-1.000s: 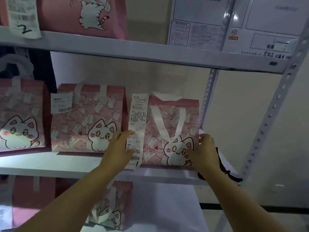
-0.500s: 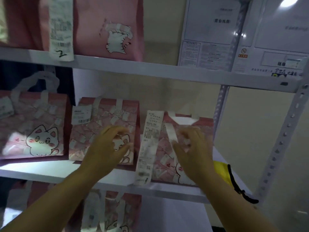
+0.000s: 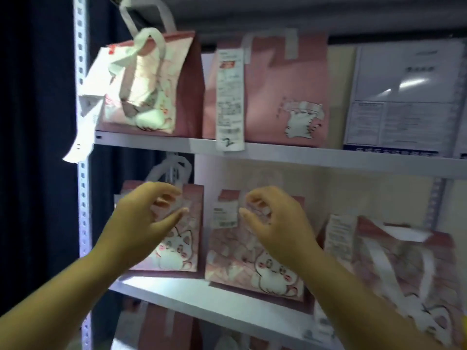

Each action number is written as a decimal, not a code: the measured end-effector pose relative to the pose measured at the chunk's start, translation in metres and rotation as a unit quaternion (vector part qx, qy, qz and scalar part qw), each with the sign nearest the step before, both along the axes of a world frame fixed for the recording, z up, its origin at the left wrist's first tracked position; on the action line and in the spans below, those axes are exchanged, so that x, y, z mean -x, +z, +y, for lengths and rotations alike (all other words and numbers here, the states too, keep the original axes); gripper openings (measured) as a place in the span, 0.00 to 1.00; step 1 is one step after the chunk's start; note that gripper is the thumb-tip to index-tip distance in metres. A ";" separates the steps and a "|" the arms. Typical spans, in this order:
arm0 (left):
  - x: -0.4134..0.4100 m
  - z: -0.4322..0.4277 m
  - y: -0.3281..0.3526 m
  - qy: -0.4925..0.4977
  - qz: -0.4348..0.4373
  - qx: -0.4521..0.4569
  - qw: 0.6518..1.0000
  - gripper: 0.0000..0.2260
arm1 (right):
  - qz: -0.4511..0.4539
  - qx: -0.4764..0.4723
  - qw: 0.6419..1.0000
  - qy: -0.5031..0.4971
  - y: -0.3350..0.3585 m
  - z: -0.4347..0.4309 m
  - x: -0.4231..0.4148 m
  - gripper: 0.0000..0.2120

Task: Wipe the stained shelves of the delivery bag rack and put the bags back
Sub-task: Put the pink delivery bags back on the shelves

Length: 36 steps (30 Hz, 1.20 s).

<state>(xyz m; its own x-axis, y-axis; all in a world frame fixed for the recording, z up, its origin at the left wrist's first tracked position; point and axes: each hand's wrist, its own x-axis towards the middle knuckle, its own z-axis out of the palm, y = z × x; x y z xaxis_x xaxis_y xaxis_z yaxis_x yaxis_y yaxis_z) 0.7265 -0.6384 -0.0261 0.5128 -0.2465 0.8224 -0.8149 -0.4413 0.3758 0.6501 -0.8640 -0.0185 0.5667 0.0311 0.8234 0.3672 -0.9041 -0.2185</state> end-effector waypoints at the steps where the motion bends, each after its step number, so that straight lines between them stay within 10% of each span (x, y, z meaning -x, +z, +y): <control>1: -0.008 0.015 0.007 0.002 -0.010 0.000 1.000 0.12 | -0.008 0.001 1.000 0.006 0.006 0.014 -0.009 0.09; 15: -0.132 0.154 0.096 0.025 -0.082 0.041 0.996 0.10 | -0.153 0.010 0.986 -0.071 0.107 0.143 -0.102 0.10; 26: -0.218 0.158 0.129 0.036 0.008 0.067 0.997 0.21 | -0.022 0.005 0.983 -0.185 0.145 0.145 -0.160 0.24; 36: -0.226 0.143 0.128 -0.023 -0.006 0.073 0.997 0.24 | -0.099 -0.046 0.980 -0.165 0.141 0.135 -0.159 0.22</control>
<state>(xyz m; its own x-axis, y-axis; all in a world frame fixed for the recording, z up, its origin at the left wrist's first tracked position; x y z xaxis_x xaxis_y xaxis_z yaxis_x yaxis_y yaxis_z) 0.9525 -0.4952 0.1016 0.4939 -0.1462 0.8571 -0.8376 -0.3447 0.4239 0.8089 -0.7288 0.1221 0.3614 -0.2069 0.9092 0.1025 -0.9603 -0.2593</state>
